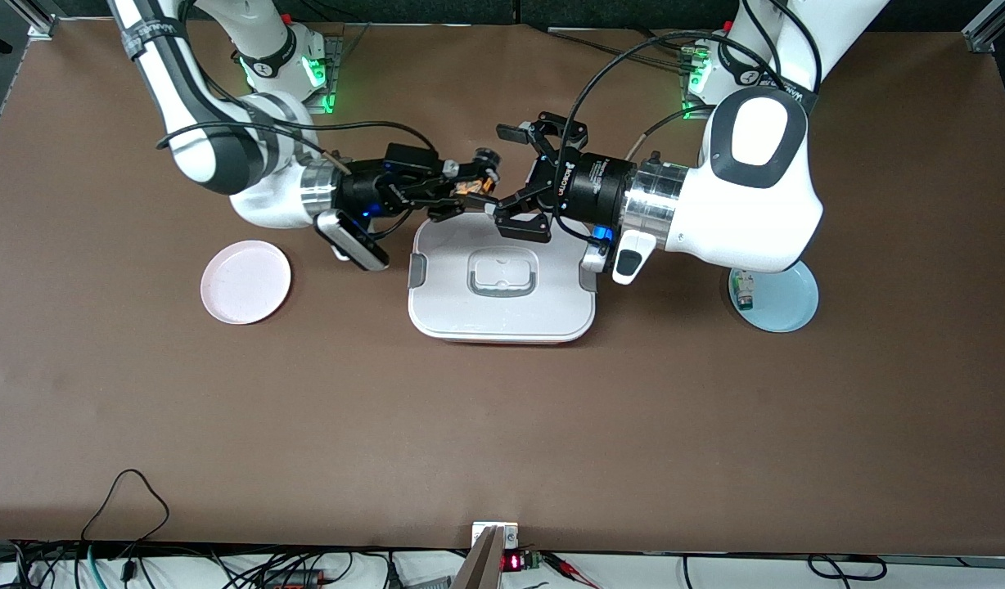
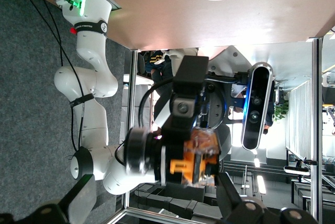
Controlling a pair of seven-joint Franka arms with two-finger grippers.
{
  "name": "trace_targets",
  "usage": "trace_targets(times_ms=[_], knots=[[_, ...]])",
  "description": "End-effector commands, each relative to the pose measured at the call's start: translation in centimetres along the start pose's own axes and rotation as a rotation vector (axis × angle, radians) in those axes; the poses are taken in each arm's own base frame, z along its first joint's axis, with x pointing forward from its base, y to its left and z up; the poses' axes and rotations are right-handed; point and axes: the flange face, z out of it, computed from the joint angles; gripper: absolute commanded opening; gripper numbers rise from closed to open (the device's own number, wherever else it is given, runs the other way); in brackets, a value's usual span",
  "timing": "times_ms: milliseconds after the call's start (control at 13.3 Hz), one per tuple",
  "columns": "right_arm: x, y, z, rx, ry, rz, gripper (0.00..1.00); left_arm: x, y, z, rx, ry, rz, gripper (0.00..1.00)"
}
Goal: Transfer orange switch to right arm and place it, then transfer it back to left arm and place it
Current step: 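Open the left gripper and withdraw while the right gripper carries the switch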
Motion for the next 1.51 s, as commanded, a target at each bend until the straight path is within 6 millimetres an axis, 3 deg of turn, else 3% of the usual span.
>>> trace_targets(times_ms=[0, 377, 829, 1055, 1205, 1356, 1432], knots=[[2.5, -0.7, -3.3, -0.108, -0.036, -0.073, 0.23, -0.6, 0.3, 0.0, 0.005, 0.009, -0.004, 1.00], [5.1, -0.3, -7.9, -0.349, -0.098, -0.150, 0.21, -0.9, 0.0, -0.6, 0.018, 0.071, 0.040, 1.00], [7.9, -1.9, -12.8, -0.730, -0.252, -0.192, 0.20, -5.5, -3.8, -1.7, 0.217, 0.440, 0.510, 1.00], [9.1, -2.6, -15.8, -0.914, -0.345, -0.222, 0.20, -5.9, -5.8, -2.4, 0.418, 0.621, 0.768, 1.00], [9.1, -2.1, -16.5, -0.963, -0.352, -0.193, 0.20, -4.9, -6.3, -3.8, 0.541, 0.692, 0.838, 1.00], [9.6, -1.3, -19.0, -1.070, -0.367, -0.146, 0.20, -5.0, -7.1, -6.9, 0.715, 0.812, 0.917, 1.00], [9.6, -1.3, -19.2, -1.131, -0.369, -0.111, 0.20, -4.8, -7.5, -8.5, 0.829, 0.857, 0.955, 1.00]])
